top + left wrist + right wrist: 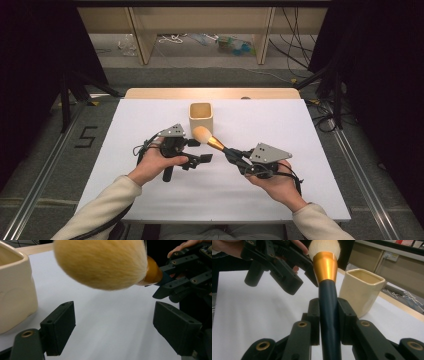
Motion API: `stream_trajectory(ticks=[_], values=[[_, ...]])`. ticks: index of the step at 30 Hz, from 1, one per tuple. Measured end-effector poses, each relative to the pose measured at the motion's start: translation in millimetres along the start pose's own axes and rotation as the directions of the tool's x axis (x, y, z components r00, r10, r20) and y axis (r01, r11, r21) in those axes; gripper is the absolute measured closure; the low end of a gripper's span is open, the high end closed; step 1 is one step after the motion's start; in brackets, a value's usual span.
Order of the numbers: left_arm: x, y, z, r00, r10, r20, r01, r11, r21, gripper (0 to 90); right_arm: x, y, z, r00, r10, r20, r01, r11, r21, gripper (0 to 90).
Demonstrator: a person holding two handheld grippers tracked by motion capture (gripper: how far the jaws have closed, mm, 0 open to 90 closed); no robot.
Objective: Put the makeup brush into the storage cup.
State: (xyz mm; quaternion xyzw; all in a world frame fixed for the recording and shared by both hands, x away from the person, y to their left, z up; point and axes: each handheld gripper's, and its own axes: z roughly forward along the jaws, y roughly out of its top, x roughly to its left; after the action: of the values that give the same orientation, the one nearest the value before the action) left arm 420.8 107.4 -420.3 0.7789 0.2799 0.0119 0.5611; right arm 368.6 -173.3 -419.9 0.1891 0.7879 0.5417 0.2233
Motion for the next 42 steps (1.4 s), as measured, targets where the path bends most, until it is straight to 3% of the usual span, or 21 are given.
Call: stream_trajectory(ticks=[2, 11, 24, 28, 33, 36, 42], values=[[-1.4, 2.5, 0.6, 0.9999, 0.011, 0.006, -0.011, 0.9999, -0.006, 17.8, -0.2, 0.9, 0.4, 1.0, 0.0, 0.0, 0.0, 1.0, -0.002, 75.5], [-2.6, 10.5, -2.2, 0.9997, -0.009, 0.022, 0.01, 0.9987, -0.05, 17.9, -2.1, 9.0, 5.1, 0.9999, 0.003, 0.015, -0.003, 0.999, -0.052, 75.5], [-6.0, 14.8, 1.4, 0.996, -0.072, 0.054, 0.078, 0.9901, -0.117, 21.9, -0.8, 11.8, 11.3, 1.0, 0.001, 0.007, -0.001, 0.998, -0.067, 75.5], [-5.8, 14.3, 2.6, 0.991, -0.123, 0.054, 0.129, 0.9817, -0.14, 25.9, -0.5, 11.2, 11.7, 0.9999, 0.003, 0.011, -0.002, 0.998, -0.063, 75.5], [-6.5, 12.3, 5.9, 0.986, -0.156, 0.057, 0.164, 0.9721, -0.168, 29.1, -0.4, 10.5, 12.1, 0.9998, 0.003, 0.021, -0.002, 0.998, -0.061, 75.4], [-7.0, 11.6, 7.9, 0.9865, -0.155, 0.053, 0.162, 0.9699, -0.181, 31.3, -0.5, 9.9, 12.6, 1.0, 0.002, 0.009, -0.001, 0.998, -0.057, 75.5], [-11.3, 14.1, 9.6, 0.9849, -0.165, 0.054, 0.172, 0.9646, -0.2, 36.0, 0.5, 8.9, 13.7, 0.9996, 0.0, 0.03, 0.002, 0.998, -0.058, 75.4]])
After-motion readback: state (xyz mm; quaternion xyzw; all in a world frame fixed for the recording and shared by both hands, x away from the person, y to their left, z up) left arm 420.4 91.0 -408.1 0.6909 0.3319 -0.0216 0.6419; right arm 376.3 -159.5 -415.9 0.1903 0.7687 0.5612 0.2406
